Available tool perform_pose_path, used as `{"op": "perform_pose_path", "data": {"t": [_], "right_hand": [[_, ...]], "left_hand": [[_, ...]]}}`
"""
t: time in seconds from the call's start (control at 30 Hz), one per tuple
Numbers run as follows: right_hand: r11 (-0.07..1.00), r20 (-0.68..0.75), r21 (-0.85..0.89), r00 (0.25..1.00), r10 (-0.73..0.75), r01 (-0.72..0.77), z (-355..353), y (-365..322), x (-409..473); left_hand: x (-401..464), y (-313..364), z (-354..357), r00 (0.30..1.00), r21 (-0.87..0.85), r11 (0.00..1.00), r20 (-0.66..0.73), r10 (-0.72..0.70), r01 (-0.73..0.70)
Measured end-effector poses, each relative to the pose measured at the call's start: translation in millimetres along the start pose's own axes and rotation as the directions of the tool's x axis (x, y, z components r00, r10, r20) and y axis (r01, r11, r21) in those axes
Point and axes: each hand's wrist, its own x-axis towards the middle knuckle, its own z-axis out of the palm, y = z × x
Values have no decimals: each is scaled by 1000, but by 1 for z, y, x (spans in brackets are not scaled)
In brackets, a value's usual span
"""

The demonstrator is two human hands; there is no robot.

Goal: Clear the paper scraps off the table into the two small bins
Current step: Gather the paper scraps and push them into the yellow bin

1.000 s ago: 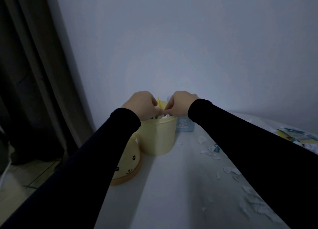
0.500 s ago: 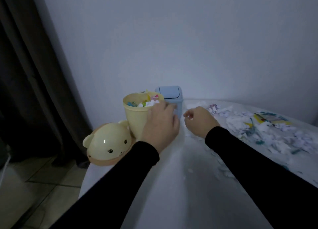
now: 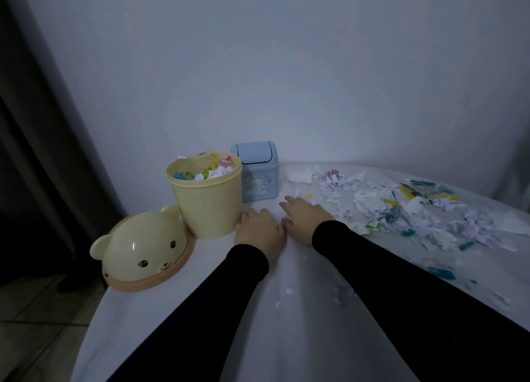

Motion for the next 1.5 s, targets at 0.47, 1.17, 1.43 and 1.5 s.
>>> {"op": "perform_pose_path", "data": {"t": [0.47, 1.17, 1.43, 1.5], "right_hand": [[997, -60, 52, 996, 61, -58, -8, 17, -58], [853, -139, 344, 877, 460, -393, 18, 82, -177], [966, -331, 128, 909, 255, -224, 17, 86, -149], [972, -264, 107, 937, 230, -209, 19, 88, -146]], "left_hand": [[-99, 27, -4, 994, 2, 999, 99, 46, -46], [-106, 96, 30, 944, -189, 934, 71, 322, -304], [-90, 83, 23, 873, -325, 812, -127, 471, -486], [-90, 82, 21, 869, -323, 808, -135, 476, -493]]}}
